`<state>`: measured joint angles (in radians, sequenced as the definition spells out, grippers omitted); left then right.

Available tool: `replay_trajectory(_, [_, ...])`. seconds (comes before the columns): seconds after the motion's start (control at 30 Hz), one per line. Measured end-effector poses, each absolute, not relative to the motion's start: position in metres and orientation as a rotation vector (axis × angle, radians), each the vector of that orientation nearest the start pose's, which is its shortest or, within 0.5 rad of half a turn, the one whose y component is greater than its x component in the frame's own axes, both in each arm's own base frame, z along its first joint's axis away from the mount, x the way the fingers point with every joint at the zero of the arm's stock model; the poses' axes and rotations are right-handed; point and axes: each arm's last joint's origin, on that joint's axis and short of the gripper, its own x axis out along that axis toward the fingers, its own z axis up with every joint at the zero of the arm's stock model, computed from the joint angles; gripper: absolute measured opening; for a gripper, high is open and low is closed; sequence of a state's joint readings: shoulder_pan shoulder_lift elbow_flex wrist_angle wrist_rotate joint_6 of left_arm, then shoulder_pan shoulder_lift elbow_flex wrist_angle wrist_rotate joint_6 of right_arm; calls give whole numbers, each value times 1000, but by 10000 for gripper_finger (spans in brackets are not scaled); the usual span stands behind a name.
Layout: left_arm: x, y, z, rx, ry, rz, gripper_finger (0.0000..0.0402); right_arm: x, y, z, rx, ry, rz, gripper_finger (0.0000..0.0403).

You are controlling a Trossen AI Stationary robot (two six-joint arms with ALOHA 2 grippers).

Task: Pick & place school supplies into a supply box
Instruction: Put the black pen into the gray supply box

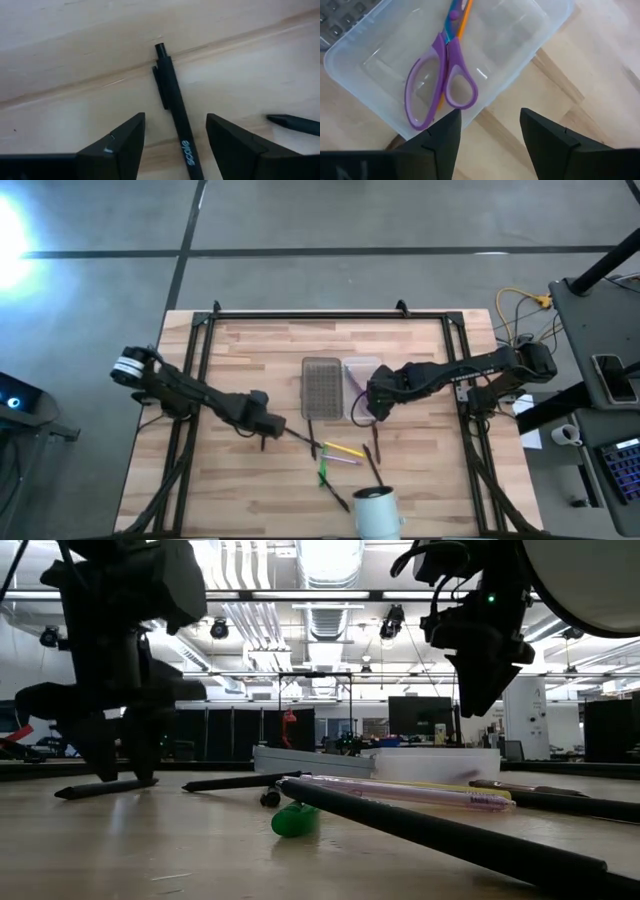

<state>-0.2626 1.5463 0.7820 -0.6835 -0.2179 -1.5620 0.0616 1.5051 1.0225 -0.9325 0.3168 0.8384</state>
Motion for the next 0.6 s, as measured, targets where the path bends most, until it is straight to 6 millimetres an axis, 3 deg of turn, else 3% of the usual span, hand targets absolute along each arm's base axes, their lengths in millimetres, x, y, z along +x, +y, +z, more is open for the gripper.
replay_trajectory(0.17, [239,-57,140,-911,1093,1018,163,262,7,212,447,1186,-779,196])
replay_trajectory(0.5, [243,-44,141,-858,1125,970,19,261,7,215,525,1149,-833,196])
replay_trajectory(0.6, [246,-40,142,-862,1094,957,13,257,8,223,551,1091,-859,194])
